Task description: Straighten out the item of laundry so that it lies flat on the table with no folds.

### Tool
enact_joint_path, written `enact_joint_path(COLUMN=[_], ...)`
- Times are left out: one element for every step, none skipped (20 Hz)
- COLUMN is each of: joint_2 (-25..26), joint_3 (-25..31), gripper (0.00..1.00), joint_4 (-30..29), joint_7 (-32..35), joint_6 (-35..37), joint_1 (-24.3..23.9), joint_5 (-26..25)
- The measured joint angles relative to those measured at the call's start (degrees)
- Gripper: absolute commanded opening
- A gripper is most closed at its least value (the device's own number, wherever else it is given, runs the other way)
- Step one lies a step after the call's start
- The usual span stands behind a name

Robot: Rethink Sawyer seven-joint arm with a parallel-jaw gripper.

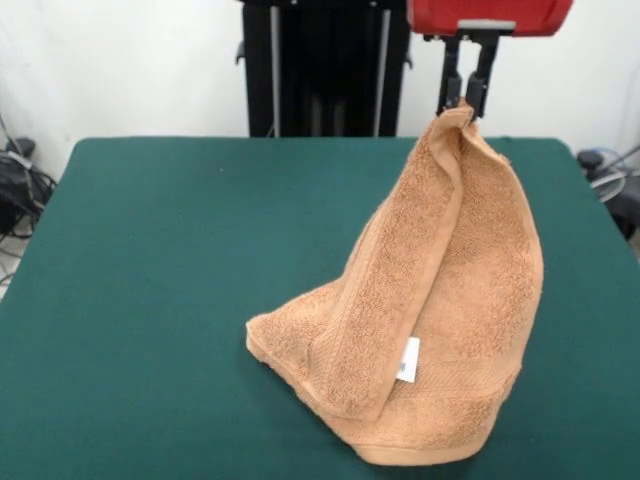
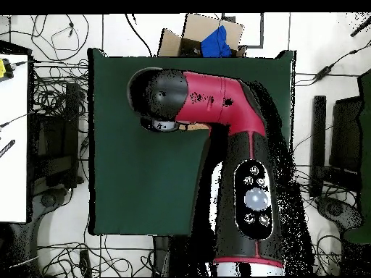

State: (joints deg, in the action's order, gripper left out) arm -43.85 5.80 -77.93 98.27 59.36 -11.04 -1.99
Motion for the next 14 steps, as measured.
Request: enact_joint_path(joint_2=[-0.1,-0.2,-0.3,-0.5,-0.6,-0.7,-0.7,-0.7,-0.6,-0.6,-0.6,-0.6,-0.5,-0.5], joint_3=[0.0,-0.1,-0.1,-0.1,-0.1,-0.2,-0.2,-0.4,-0.5,-1.1,-1.3,-1.6,-1.8,-1.9], gripper=[0.0,0.0,0.0,0.0,0.0,0.0,0.0,0.0,0.0,0.0,0.0,0.0,0.0,0.0], joint_4=[-0.4,-1.0,-1.4,-2.2,-2.6,-3.3,-3.8,-4.4,-4.7,-6.1,-6.6,-7.3,-7.7,-8.1], joint_7=[0.0,0.0,0.0,0.0,0.0,0.0,0.0,0.0,0.0,0.0,0.0,0.0,0.0,0.0], joint_6=[-0.3,-0.9,-1.3,-2.2,-2.7,-3.8,-4.6,-5.6,-6.2,-8.8,-9.8,-11.1,-11.7,-12.4], joint_1=[0.1,0.3,0.4,0.5,0.6,0.8,0.9,1.1,1.1,1.5,1.6,1.7,1.7,1.7], joint_5=[0.1,0.0,0.0,0.2,0.2,0.3,0.3,0.3,0.3,0.4,0.4,0.4,0.4,0.4])
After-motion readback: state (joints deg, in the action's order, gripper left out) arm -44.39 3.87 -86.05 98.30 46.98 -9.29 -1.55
